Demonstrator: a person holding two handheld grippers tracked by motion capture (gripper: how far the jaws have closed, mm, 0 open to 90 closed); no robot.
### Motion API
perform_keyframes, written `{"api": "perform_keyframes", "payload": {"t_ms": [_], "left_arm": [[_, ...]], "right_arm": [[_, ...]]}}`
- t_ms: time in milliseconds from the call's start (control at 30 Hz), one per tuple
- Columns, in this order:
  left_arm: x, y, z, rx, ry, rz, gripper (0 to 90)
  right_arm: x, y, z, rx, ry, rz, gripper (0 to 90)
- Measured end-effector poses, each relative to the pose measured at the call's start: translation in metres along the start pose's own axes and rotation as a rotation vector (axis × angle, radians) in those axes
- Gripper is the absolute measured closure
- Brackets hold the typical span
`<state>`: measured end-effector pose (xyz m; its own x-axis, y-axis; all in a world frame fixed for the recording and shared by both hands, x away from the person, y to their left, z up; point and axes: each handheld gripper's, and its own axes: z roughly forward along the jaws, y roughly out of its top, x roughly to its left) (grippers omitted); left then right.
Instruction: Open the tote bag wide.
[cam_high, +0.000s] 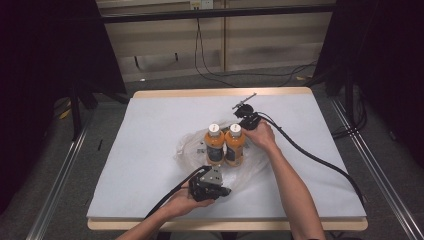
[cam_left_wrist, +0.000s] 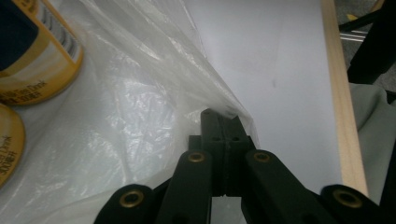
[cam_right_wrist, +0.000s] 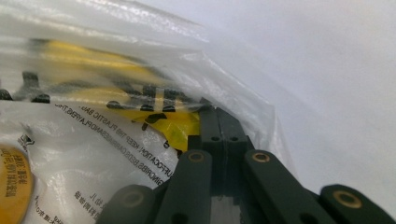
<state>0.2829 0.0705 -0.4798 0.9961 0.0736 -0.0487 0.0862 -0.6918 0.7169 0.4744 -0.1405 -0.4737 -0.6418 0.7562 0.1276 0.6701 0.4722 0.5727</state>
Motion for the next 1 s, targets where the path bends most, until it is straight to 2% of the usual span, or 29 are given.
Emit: {"api": "perform_keyframes", "payload": {"t_ms": [100, 167, 233, 267, 300, 367, 433, 467, 500, 567, 600, 667, 700, 733, 833, 900, 1000], "left_arm": [[-0.002, 0.000, -0.001, 0.006, -0.006, -0.001, 90.0], [-0.003, 0.000, 0.000, 0.002, -0.024, -0.004, 90.0], [-0.003, 0.000, -0.001, 0.011, -0.028, -0.004, 90.0], [-0.004, -0.001, 0.000, -0.006, -0.027, -0.010, 90.0], [-0.004, 0.001, -0.001, 0.014, -0.026, 0.001, 90.0], [-0.003, 0.000, -0.001, 0.004, -0.033, -0.015, 90.0], [-0.002, 0.000, -0.002, -0.002, -0.032, -0.022, 90.0], [-0.002, 0.000, -0.002, -0.015, -0.036, -0.023, 90.0], [-0.001, 0.001, -0.005, -0.007, -0.026, -0.015, 90.0], [0.000, 0.002, -0.011, -0.044, -0.037, -0.039, 90.0], [0.002, 0.004, -0.015, -0.058, -0.028, -0.039, 89.7], [0.004, 0.006, -0.022, -0.091, -0.022, -0.064, 88.4], [0.004, 0.006, -0.022, -0.091, -0.022, -0.064, 87.6], [0.006, 0.007, -0.029, -0.119, -0.010, -0.073, 87.6], [0.008, 0.011, -0.042, -0.149, 0.025, -0.061, 89.2], [0.011, 0.013, -0.051, -0.187, 0.039, -0.069, 90.0], [0.016, 0.014, -0.065, -0.208, 0.070, -0.079, 90.0]], "right_arm": [[-0.003, 0.002, 0.000, 0.006, -0.011, 0.005, 90.0], [-0.004, 0.004, 0.001, 0.006, -0.028, -0.009, 90.0], [-0.005, 0.005, 0.002, 0.004, -0.037, 0.002, 90.0], [-0.006, 0.006, 0.003, -0.001, -0.043, 0.002, 90.0], [-0.006, 0.006, 0.003, -0.007, -0.049, 0.008, 90.0], [-0.007, 0.006, 0.004, -0.014, -0.064, 0.011, 90.0], [-0.006, 0.006, 0.004, -0.017, -0.064, 0.012, 90.0], [-0.005, 0.006, 0.003, -0.018, -0.058, 0.016, 90.0], [-0.005, 0.005, 0.003, -0.019, -0.042, 0.004, 90.0], [-0.001, 0.004, -0.001, -0.017, -0.035, -0.008, 90.0], [0.000, 0.004, -0.003, -0.030, -0.026, -0.016, 90.0], [0.002, 0.004, -0.012, -0.064, -0.009, -0.009, 90.0], [0.003, 0.005, -0.016, -0.085, -0.001, -0.017, 90.0], [0.004, 0.005, -0.021, -0.093, 0.011, -0.014, 90.0], [0.007, 0.004, -0.033, -0.125, 0.020, -0.029, 90.0], [0.009, 0.002, -0.042, -0.154, 0.032, -0.034, 90.0], [0.014, -0.002, -0.056, -0.192, 0.043, -0.035, 90.0]]}}
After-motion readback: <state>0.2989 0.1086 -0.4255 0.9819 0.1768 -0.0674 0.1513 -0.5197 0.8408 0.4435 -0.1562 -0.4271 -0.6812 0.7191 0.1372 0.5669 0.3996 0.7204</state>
